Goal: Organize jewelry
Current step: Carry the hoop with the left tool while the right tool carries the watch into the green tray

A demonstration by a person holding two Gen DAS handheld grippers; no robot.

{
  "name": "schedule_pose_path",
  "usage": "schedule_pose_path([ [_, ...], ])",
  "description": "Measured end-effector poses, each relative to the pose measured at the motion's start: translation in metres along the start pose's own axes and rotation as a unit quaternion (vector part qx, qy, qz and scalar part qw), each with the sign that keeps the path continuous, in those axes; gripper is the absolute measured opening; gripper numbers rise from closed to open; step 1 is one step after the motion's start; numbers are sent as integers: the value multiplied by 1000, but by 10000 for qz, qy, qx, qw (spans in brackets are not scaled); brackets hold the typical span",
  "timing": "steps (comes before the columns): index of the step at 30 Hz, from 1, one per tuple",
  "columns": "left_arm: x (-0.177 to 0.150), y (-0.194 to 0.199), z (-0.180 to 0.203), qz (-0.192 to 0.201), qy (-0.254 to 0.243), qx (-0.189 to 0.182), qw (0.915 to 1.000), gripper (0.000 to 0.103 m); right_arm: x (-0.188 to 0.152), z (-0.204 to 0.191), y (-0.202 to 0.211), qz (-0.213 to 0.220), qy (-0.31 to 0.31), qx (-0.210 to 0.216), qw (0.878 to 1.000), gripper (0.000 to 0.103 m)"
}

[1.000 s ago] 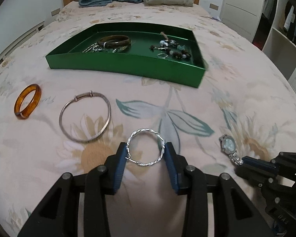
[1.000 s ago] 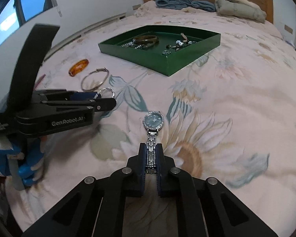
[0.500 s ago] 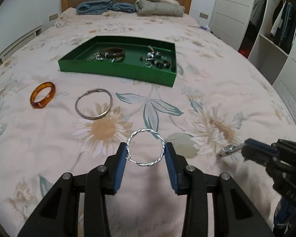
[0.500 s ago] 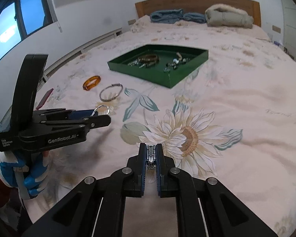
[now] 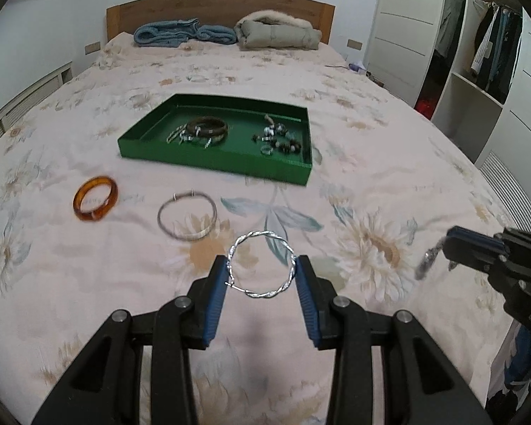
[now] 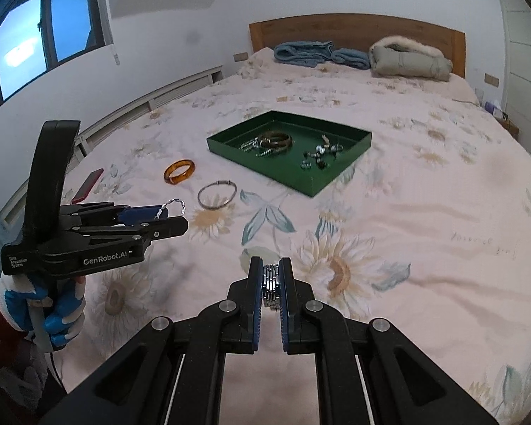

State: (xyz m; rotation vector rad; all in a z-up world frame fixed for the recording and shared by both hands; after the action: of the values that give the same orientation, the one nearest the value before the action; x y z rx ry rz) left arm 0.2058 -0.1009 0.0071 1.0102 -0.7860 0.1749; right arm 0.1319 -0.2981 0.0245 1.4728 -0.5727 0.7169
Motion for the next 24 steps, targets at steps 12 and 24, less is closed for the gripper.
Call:
schedule_pose_path([
  [12,107,-75,-66,-35,-25,316,9995,36,118,-12,-100,152,82,-135,9998,8],
  [24,124,-165,-87,-626,-361,360,9967,36,143,-4,-225,-340,-232,-187,9990,9],
])
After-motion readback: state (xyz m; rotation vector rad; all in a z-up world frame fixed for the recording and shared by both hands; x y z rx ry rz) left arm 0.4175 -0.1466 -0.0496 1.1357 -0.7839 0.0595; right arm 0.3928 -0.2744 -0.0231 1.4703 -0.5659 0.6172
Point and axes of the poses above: each gripper's, at about its wrist camera, not at the fingertips, and y roughly against the way its jaws point, z to its right, x to its top, the point moved 1 cm from there along -y, roughly the way its jaws point, and after that the axes turned 15 degrees about -x, right-handed, at the moved point
